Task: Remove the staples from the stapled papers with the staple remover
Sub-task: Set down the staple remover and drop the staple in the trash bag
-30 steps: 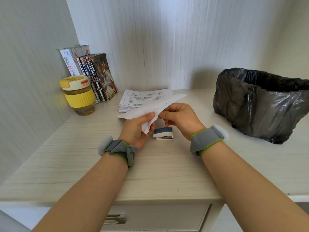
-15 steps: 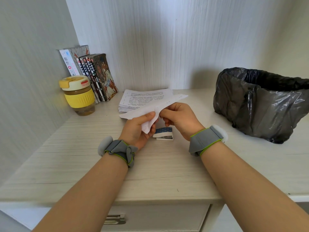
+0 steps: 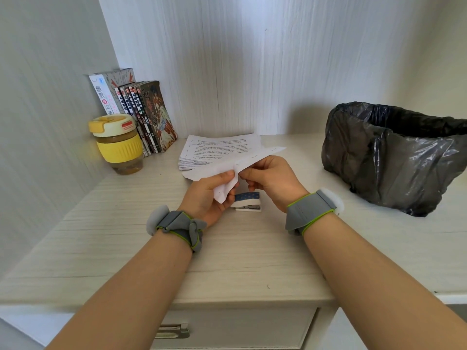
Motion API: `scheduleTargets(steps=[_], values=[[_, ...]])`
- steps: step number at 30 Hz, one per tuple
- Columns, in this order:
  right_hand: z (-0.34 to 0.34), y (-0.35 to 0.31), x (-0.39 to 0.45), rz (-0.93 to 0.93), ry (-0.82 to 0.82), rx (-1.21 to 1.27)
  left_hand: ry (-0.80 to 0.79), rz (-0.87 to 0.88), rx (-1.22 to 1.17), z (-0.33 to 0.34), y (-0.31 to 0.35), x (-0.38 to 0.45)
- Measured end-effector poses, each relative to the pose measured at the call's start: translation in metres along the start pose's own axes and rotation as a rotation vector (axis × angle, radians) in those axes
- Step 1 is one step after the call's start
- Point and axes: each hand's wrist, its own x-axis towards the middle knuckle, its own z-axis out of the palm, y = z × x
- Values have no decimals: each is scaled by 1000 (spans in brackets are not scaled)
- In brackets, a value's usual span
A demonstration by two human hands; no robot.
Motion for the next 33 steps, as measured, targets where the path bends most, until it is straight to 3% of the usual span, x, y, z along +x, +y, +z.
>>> scheduleTargets(steps=[26, 33], values=[[-4, -4, 0, -25, -28, -234, 8, 48, 29, -1, 0, 1], [-2, -1, 2, 215, -38, 49, -12, 168, 61, 0, 0, 0]])
